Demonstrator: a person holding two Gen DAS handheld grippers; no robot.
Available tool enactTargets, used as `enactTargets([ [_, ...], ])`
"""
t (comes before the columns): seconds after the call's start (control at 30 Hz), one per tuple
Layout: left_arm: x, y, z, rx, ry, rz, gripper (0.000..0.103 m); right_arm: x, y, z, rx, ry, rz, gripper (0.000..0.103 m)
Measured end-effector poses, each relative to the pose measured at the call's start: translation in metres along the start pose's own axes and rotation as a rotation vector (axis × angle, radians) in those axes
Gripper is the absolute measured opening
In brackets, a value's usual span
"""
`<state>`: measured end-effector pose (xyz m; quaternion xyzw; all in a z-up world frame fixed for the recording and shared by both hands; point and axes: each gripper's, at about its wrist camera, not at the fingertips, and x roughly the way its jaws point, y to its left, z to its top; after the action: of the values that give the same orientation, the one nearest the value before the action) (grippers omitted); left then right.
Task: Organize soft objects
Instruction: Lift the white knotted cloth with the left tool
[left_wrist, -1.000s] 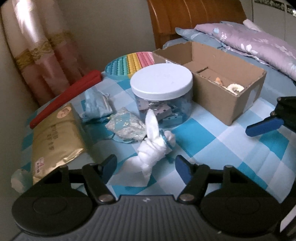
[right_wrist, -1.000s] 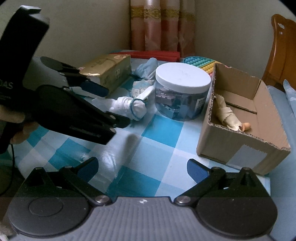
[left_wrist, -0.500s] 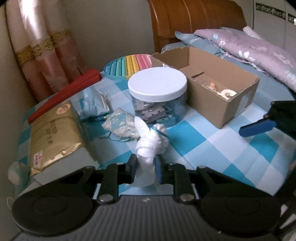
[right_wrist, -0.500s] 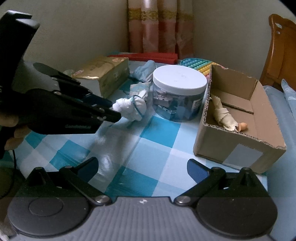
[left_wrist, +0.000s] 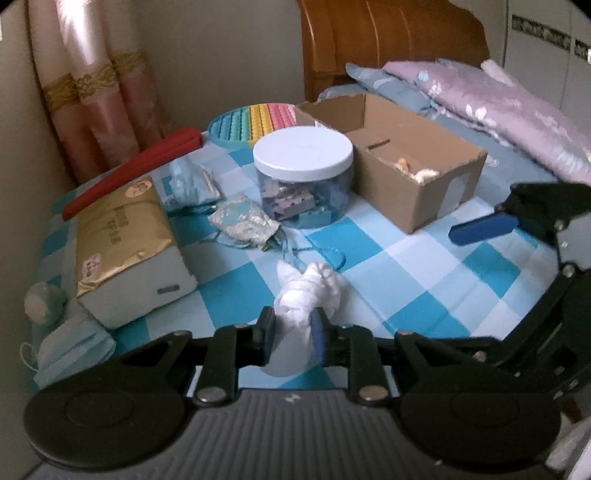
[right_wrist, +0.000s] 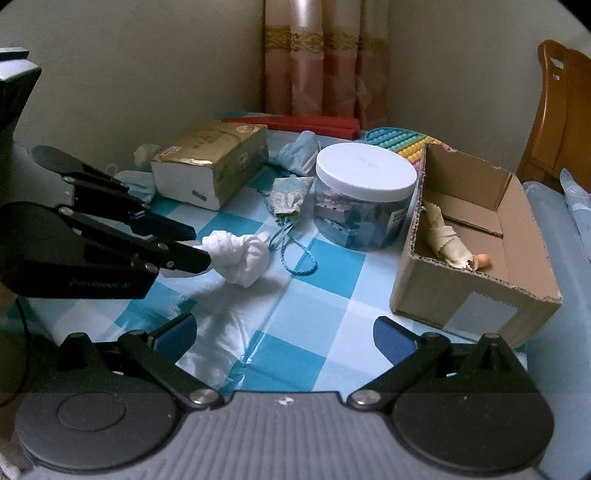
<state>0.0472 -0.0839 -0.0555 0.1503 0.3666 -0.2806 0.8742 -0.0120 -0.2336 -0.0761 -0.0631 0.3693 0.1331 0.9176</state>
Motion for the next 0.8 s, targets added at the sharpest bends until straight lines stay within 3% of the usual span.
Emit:
enactTargets([
  [0.17, 0.007, -0.005, -0.001, 0.033, 0.007, 0.017, 0.05, -0.001, 0.0, -0.002, 0.001, 0.005, -0.001, 0.103],
  [0.53, 0.029, -0.003, -0.003, 0.012, 0.041, -0.023, 0.05, 0.007, -0.005, -0.004, 0.003, 0.027, -0.004, 0.103],
  [0.63, 0.032, -0.001, -0.006, -0.021, 0.054, -0.034, 0.045, 0.009, -0.005, -0.002, -0.004, 0.03, -0.005, 0.103],
  [0.7, 0.032, 0.0, -0.007, -0.04, 0.051, -0.048, 0.024, 0.01, -0.004, -0.001, -0.009, 0.033, -0.008, 0.103],
  [0.8, 0.032, 0.003, -0.009, -0.068, 0.053, -0.069, 0.024, 0.011, -0.002, 0.001, -0.023, 0.036, -0.016, 0.103],
])
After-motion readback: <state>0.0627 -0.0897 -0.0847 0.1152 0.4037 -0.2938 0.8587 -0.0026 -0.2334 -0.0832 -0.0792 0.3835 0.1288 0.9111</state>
